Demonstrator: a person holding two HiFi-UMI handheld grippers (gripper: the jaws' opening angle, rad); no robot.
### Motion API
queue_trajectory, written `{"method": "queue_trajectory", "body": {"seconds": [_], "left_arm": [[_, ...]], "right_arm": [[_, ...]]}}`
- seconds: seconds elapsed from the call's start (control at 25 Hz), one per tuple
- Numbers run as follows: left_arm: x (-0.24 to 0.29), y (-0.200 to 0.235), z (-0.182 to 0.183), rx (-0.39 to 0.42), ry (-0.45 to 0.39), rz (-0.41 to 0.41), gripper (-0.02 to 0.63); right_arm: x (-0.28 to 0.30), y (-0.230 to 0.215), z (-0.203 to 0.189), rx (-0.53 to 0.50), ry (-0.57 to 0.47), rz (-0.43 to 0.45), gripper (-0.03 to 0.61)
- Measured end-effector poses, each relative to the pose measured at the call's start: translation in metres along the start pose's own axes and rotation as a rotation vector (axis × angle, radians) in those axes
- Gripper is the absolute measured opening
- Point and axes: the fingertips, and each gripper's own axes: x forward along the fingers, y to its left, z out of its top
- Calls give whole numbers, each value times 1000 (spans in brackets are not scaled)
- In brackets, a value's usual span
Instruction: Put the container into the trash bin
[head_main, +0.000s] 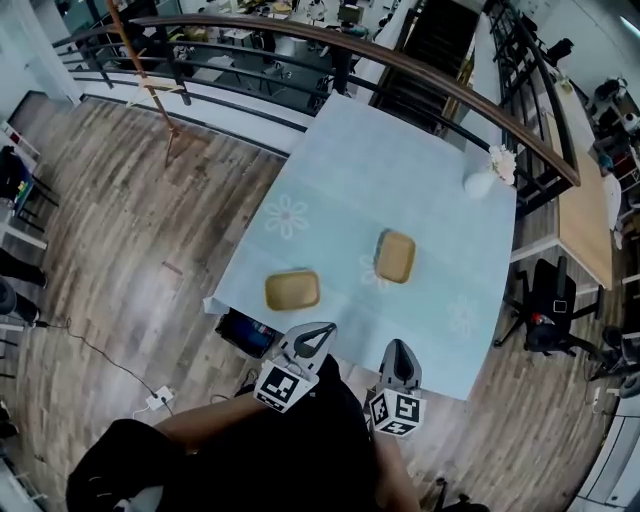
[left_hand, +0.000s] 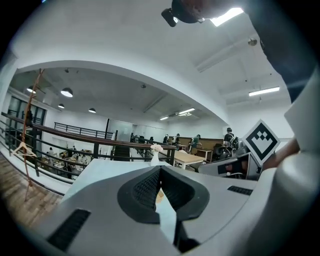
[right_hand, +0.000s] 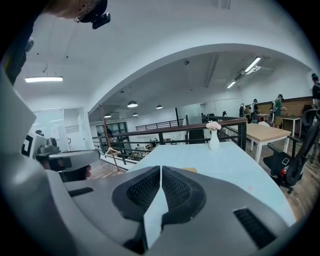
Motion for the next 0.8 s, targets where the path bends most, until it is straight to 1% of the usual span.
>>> {"method": "queue_trajectory", "body": {"seconds": [0.2,0.4,0.56,0.72,0.8], "left_arm": [[53,13,7,-16,15,24,9],[89,22,12,-28,23,34,9],[114,27,8,-54,44,55,9],[136,35,-2,-72,73,74,9],[149,39,-5,-85,83,86,9]], "right_arm": [[50,-35,-3,12,54,31,35],[91,-57,-19,35,161,73,37],[124,-87,-31,41,221,74,47],[161,-116,-51,95,283,75,103],[179,-131,-59,122,303,61,106]]}}
